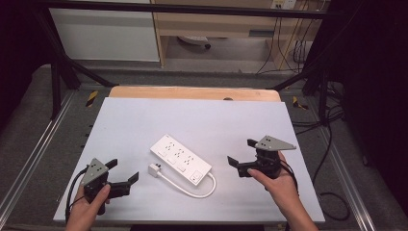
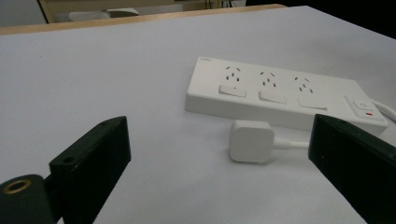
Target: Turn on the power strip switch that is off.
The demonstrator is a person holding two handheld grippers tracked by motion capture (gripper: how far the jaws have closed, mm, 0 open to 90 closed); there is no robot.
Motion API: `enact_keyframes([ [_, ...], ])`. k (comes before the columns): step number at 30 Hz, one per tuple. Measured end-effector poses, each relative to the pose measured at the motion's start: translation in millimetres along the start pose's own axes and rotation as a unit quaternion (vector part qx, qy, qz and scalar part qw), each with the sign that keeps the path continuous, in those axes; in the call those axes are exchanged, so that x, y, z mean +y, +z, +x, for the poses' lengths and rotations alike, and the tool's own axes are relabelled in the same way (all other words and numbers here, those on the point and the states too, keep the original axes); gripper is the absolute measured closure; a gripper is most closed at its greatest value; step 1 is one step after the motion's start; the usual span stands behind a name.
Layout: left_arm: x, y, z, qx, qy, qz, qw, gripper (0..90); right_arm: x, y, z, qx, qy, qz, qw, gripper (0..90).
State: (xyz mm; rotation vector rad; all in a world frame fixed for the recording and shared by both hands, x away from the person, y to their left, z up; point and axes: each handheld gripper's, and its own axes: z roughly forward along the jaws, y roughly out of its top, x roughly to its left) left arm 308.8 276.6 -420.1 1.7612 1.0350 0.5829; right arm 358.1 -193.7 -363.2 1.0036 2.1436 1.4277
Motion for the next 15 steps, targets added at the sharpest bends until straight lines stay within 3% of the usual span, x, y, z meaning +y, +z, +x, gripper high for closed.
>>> enact_keyframes([
  [15, -0.3, 0.5, 0.7, -0.004, 0.002, 0.003, 1.0, 5.8, 12.3, 20.0, 8.7, 0.022, -0.004, 0.003, 0.9997, 6.0],
])
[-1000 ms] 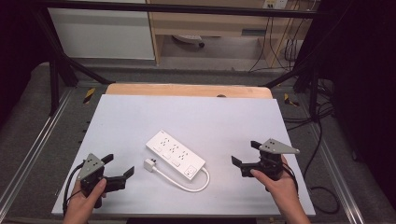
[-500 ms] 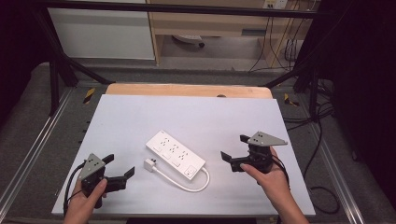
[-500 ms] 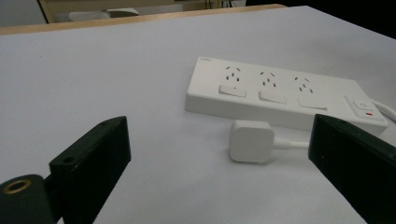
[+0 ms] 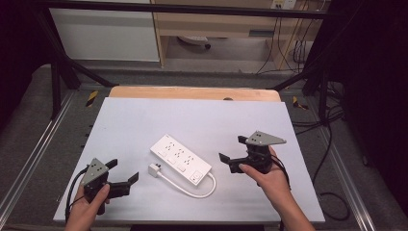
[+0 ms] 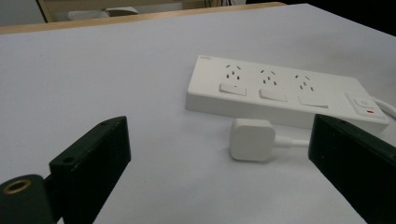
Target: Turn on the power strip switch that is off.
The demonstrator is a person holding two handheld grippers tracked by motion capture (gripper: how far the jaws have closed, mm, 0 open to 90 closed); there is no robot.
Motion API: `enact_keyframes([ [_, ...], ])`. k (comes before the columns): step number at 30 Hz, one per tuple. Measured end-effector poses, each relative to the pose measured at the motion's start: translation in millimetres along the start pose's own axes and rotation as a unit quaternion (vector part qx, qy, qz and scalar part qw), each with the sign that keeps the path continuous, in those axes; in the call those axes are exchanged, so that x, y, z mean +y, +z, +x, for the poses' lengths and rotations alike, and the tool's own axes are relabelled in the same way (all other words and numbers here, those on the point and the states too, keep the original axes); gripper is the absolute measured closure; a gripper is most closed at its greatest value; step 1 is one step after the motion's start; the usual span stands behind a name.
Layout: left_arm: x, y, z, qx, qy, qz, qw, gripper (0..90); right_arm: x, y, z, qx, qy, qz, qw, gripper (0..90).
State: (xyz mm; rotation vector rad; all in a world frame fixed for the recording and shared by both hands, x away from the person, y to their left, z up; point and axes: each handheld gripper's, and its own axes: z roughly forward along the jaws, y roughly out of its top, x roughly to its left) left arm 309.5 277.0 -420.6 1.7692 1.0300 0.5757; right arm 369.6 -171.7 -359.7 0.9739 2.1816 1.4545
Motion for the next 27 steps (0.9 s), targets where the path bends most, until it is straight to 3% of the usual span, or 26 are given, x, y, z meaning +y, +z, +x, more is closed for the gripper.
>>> enact_keyframes([
  [27, 0.2, -0.3, 0.7, 0.002, 0.001, -0.001, 1.0, 5.9, 7.9, 45.4, 24.7, 0.033, -0.014, 0.028, 0.999, 6.6],
])
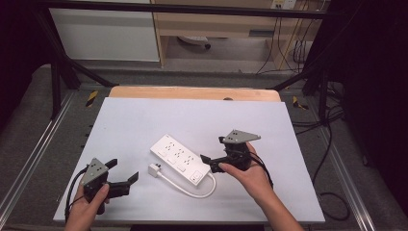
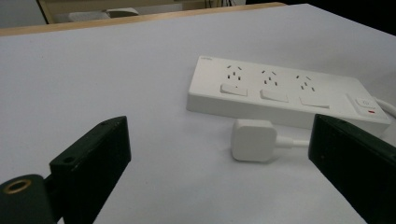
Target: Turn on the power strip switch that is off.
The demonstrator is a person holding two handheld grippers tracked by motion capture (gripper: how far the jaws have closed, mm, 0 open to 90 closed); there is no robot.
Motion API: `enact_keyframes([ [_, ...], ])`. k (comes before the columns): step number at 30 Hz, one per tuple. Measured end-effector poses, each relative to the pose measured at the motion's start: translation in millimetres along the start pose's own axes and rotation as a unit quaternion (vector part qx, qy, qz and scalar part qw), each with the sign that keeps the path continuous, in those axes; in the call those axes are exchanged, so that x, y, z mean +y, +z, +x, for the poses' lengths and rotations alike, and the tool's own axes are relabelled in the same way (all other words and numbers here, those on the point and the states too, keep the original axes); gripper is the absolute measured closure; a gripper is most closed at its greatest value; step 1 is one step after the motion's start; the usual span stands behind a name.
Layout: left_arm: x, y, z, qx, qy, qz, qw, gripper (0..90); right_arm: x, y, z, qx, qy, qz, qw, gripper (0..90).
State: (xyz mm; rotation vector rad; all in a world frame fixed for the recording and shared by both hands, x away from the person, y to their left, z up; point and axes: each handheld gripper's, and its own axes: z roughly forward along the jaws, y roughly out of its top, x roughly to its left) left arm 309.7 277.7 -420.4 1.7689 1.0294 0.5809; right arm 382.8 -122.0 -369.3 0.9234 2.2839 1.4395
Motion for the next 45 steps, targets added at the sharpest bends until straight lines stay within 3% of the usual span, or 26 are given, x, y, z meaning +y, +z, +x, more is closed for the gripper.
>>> enact_keyframes([
  [9, -0.2, 0.0, 0.2, -0.002, 0.001, 0.001, 1.0, 6.0, 4.7, 10.9, 5.1, 0.006, 0.0, 0.006, 1.0, 7.1],
  [19, -0.5, 0.2, 0.6, -0.002, -0.002, 0.002, 1.0, 5.9, 4.7, 27.4, 16.0, 0.003, -0.014, 0.014, 0.9998, 13.9],
  [27, -0.4, 1.4, 0.0, -0.005, 0.0, 0.003, 1.0, 5.9, 5.5, 34.5, 24.1, 0.017, -0.027, 0.014, 0.9994, 25.6],
  [31, -0.8, 1.2, 0.8, -0.004, -0.001, 0.004, 1.0, 5.9, 6.1, 39.6, 29.4, 0.021, -0.032, 0.017, 0.9991, 38.2],
  [45, -0.7, 1.4, 1.0, -0.006, 0.003, 0.005, 1.0, 6.0, 7.3, 51.0, 41.2, 0.034, -0.056, 0.008, 0.9978, 66.0],
])
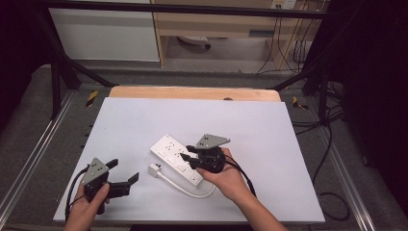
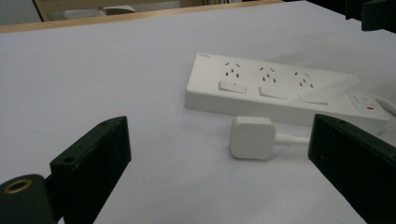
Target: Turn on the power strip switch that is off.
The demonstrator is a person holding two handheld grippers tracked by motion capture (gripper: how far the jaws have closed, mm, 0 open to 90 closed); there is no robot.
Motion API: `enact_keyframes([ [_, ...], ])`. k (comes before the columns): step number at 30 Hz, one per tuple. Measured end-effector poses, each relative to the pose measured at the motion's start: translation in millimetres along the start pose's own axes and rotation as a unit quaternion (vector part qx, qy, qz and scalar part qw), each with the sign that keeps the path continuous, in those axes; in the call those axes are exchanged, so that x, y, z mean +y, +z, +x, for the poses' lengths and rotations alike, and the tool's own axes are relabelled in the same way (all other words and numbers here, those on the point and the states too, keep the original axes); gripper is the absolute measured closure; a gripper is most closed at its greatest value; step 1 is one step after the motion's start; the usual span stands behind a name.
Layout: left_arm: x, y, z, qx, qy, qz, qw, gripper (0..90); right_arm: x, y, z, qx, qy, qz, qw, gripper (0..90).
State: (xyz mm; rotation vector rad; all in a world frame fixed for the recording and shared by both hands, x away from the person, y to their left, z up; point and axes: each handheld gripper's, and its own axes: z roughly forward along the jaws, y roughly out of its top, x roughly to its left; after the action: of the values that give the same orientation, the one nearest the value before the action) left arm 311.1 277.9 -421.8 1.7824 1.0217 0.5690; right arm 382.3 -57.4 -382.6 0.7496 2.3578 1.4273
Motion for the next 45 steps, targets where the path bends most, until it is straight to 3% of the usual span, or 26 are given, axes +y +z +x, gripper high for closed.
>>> enact_keyframes([
  [10, -0.1, 0.2, -0.1, 0.0, 0.001, 0.0, 1.0, 6.1, 0.2, 7.2, 6.1, 0.02, -0.011, -0.021, 0.9995, 76.5],
  [22, -0.1, 0.2, -1.9, -0.004, 0.003, -0.002, 1.0, 6.1, -4.3, 14.2, 11.0, 0.019, -0.025, -0.008, 0.9995, 90.0],
  [31, 0.0, -0.5, -1.4, -0.004, 0.004, -0.003, 1.0, 6.2, -9.3, 17.9, 11.6, 0.017, -0.028, -0.005, 0.9994, 90.0],
  [45, -0.2, -1.6, -0.3, -0.002, 0.003, -0.004, 1.0, 6.2, -22.2, 25.4, 8.3, 0.016, -0.009, 0.007, 0.9998, 90.0],
])
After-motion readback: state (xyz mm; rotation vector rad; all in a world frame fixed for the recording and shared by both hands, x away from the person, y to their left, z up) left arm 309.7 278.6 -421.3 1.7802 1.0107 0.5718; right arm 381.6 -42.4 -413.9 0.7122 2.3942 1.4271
